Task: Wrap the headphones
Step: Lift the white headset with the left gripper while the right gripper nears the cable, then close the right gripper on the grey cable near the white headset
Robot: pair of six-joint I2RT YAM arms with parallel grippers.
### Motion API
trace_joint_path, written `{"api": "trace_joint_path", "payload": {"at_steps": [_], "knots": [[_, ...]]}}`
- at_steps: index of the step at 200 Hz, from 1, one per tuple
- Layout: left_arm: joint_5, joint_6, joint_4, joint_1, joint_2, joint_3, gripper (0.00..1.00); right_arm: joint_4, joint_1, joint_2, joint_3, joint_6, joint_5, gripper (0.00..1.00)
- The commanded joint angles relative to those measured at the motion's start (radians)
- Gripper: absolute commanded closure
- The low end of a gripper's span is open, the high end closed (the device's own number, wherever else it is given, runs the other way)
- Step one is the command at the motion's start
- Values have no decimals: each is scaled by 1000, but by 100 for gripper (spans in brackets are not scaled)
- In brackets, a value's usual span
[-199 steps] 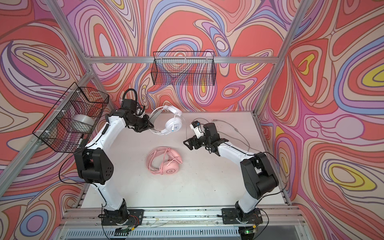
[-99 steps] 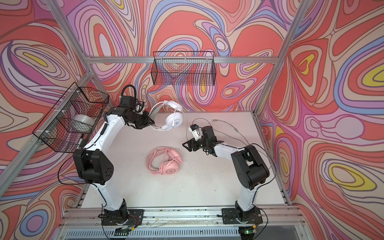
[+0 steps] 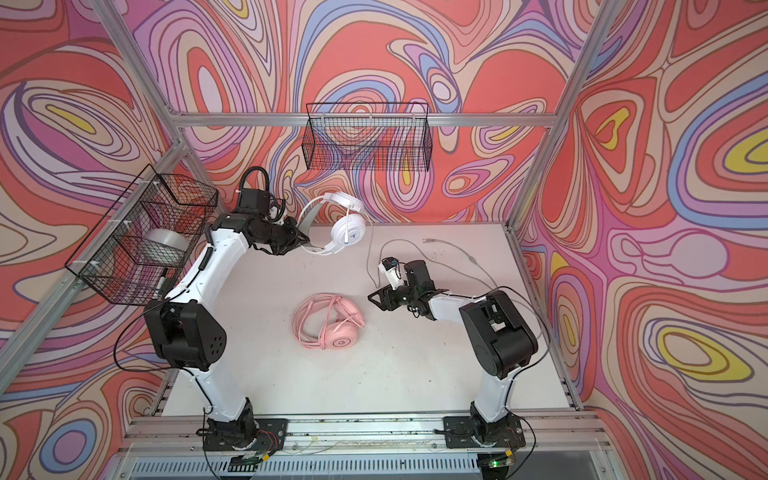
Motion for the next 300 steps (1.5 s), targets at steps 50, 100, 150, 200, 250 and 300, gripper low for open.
{"api": "trace_joint_path", "payload": {"at_steps": [50,100,150,200,250,300], "knots": [[18,-1,9,-3,-35,21,100,216,-2,-27,-61,-6,104,31],[23,-7,21,-3,-33,3,100,364,-3,61,-54,-15,59,36],[25,-13,30,-3,-39,-16,100,482,-3,190,-2,35,58,40],[23,-17,31,-3,-39,-18,100,470,-3,203,11,19,33,64],[21,-23,39,-3,-30,-28,100,462,-2,167,-24,21,27,99],[5,-22,43,-3,-25,-35,100,275,-3,-2,-80,-56,83,100]]}}
